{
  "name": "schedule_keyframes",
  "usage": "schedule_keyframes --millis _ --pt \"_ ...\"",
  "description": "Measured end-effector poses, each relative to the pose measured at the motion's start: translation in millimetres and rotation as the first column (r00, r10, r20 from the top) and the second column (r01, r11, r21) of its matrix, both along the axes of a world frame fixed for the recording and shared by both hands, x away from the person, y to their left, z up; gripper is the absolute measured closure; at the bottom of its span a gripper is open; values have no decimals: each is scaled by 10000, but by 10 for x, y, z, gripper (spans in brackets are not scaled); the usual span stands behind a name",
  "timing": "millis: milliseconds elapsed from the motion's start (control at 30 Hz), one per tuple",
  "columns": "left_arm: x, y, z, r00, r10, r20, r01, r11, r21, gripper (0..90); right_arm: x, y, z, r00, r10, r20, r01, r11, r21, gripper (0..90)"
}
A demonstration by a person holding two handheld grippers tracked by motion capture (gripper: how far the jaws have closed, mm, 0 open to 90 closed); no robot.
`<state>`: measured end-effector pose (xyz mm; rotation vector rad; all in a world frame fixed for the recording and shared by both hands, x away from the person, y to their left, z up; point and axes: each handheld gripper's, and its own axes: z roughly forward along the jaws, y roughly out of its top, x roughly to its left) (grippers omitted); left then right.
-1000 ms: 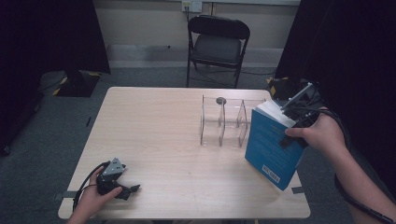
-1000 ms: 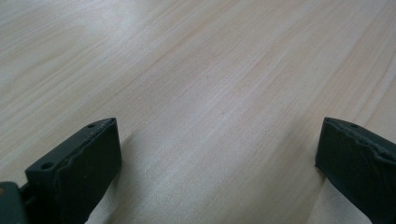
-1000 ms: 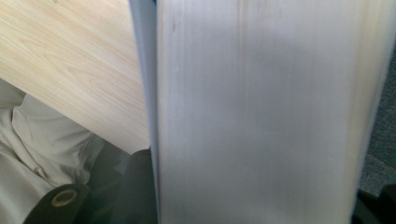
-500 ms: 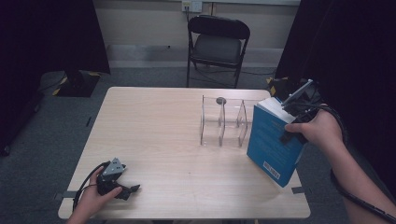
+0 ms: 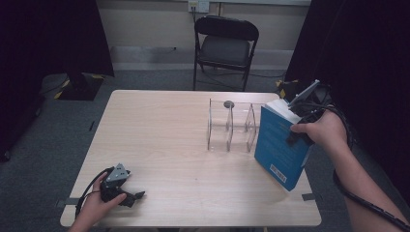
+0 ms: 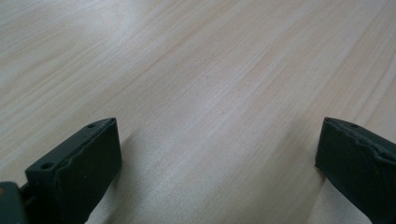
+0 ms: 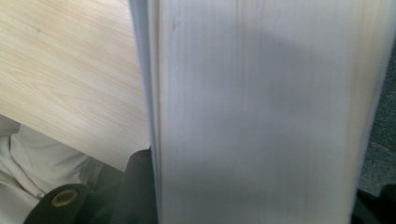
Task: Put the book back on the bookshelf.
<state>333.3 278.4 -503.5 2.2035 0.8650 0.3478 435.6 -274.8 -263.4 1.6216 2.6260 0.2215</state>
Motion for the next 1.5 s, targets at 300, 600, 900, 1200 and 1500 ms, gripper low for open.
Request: schedule_keyframes --millis 300,600,900,1200,1500 --pt "8 6 12 9999 -114 -32 114 9998 166 0 81 43 47 9994 -346 81 345 9994 75 618" --pt "9 6 11 9999 -115 -31 116 9998 164 0 149 130 65 9982 -566 190 565 9984 66 619" --pt "8 6 12 9999 -115 -33 115 9998 164 0 188 114 54 9937 -1056 375 1050 9943 173 618" --pt "8 6 11 9999 -110 -34 111 9998 156 0 261 163 37 9877 -1477 521 1473 9890 120 619" --pt "14 14 16 9997 -230 -15 230 9994 259 0 357 206 25 9772 -2006 702 2004 9797 98 619"
